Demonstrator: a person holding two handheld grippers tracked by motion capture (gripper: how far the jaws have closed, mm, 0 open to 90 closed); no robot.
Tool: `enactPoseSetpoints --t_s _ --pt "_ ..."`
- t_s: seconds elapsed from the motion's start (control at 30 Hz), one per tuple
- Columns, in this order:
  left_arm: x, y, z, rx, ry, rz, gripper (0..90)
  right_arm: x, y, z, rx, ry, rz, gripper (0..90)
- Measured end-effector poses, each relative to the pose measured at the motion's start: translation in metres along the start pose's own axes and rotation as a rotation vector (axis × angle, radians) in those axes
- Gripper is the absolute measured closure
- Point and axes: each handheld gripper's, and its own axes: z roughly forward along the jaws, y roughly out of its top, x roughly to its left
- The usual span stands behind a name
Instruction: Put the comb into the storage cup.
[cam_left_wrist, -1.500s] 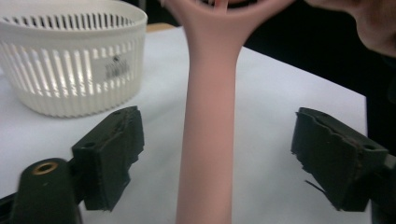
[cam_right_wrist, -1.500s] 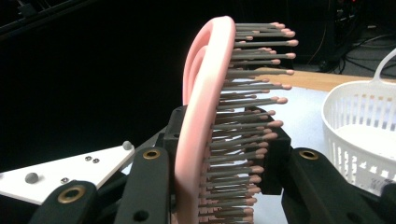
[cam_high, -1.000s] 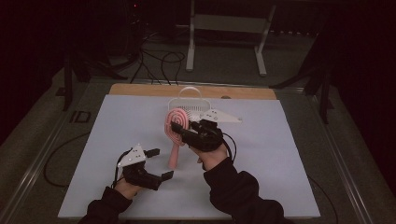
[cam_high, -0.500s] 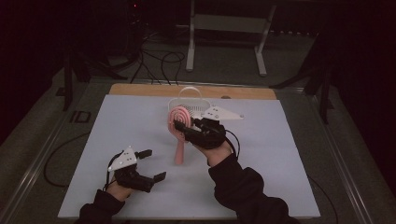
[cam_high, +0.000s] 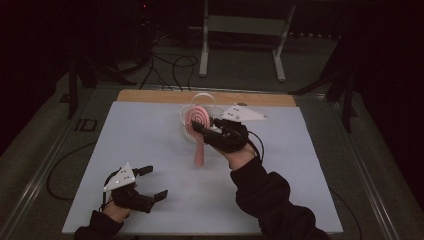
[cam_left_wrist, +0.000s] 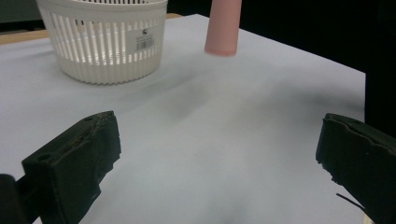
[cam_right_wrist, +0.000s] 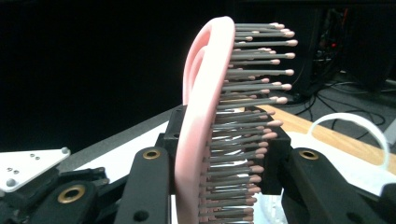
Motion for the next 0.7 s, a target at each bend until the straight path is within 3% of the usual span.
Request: enactPoseSetpoints --t_s 0.47,0.7 --pt "0.004 -0.007 -0.015 0.0 0.032 0.014 0.0 -0.015 0.027 -0.012 -0.043 -0.05 -0.051 64.4" --pt "0.007 -0.011 -0.019 -0.002 0.026 0.017 0.0 -0.023 0.037 -0.015 -0.064 -0.07 -0.07 64.4"
